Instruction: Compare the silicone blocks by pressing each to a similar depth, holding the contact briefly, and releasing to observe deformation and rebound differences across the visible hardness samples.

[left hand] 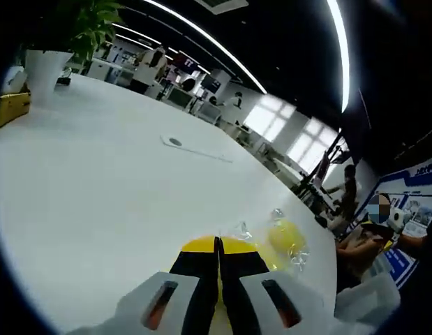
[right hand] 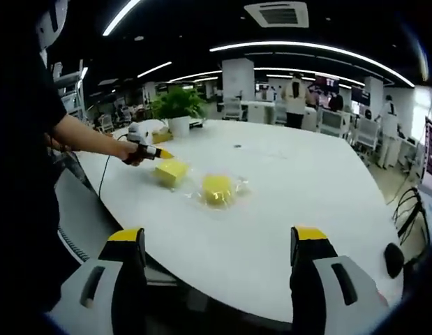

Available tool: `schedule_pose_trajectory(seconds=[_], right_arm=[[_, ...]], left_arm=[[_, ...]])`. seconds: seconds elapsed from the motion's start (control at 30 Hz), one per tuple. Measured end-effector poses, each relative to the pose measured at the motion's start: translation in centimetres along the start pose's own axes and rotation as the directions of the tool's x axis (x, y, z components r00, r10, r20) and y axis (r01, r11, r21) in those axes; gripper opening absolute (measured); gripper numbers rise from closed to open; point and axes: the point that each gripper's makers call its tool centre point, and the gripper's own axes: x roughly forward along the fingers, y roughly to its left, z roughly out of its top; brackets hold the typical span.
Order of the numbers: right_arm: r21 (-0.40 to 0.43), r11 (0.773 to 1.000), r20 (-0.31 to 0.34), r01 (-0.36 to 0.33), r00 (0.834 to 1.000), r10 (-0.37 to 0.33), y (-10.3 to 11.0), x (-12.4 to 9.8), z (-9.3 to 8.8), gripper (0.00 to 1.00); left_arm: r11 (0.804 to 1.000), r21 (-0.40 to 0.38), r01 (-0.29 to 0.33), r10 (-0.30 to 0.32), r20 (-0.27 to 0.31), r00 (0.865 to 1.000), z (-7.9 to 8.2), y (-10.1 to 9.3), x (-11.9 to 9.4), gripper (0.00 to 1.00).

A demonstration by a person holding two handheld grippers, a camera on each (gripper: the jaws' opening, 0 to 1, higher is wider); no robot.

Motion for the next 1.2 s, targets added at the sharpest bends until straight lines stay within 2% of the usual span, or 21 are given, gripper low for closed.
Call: schedule_pose_trajectory(seconds=[0.23,0.3,0.33,0.4,0.57,0.73,0.9,1.0,1.03,1.13,1.2], right_arm=[[0.053,0.998,0.021,0.015,1.0,-0.016,-0.1,0.2,0.2,0.79],[0.071,0.997,0.038,0.015,0.999,-0.018,0.0,0.1,0.4,0.79],[0.078,0.997,0.038,0.017,0.999,-0.02,0.0,0.0,0.4,0.79],[0.079,0.997,0.041,0.018,0.999,-0.021,0.1,-0.2,0.5,0.78],[0.081,0.996,0.042,0.025,0.999,-0.029,-0.3,-0.7,0.2,0.78],[0.083,0.996,0.053,0.025,0.998,-0.03,-0.4,-0.9,0.3,0.78],[0.084,0.996,0.059,0.023,0.998,-0.028,-0.5,-0.7,0.0,0.79],[0.099,0.995,0.074,0.007,0.997,-0.014,-0.6,-0.1,0.2,0.79],[0.098,0.995,0.075,0.001,0.997,-0.009,-0.6,0.1,0.2,0.79],[0.088,0.996,0.077,-0.02,0.997,0.013,-0.2,0.8,0.3,0.79],[0.089,0.995,0.081,-0.039,0.996,0.032,0.1,1.2,0.5,0.78]], left_arm=[[1.0,0.016,0.009,-0.008,-0.029,1.0,-0.8,0.7,0.9,0.0],[0.999,-0.037,-0.003,0.001,-0.046,0.999,-1.3,1.1,0.8,0.0],[0.996,-0.088,0.009,-0.011,-0.028,1.0,-1.1,1.0,0.6,0.0],[0.997,-0.081,0.0,-0.003,-0.032,0.999,-1.2,1.2,0.3,0.0],[0.997,-0.069,-0.036,0.034,-0.024,0.999,-0.7,1.5,-0.5,0.03],[0.995,-0.063,-0.08,0.082,0.019,0.996,0.7,2.0,-1.5,0.09],[0.995,-0.017,-0.1,0.101,0.062,0.993,2.6,1.4,-3.1,0.14],[0.982,0.138,-0.13,0.133,-0.018,0.991,2.0,1.4,-4.3,0.19],[0.979,0.153,-0.134,0.14,-0.031,0.99,2.0,1.4,-4.6,0.21],[0.976,0.17,-0.138,0.142,-0.008,0.99,2.7,0.9,-5.9,0.25],[0.974,0.167,-0.154,0.151,0.031,0.988,3.8,0.9,-7.0,0.25]])
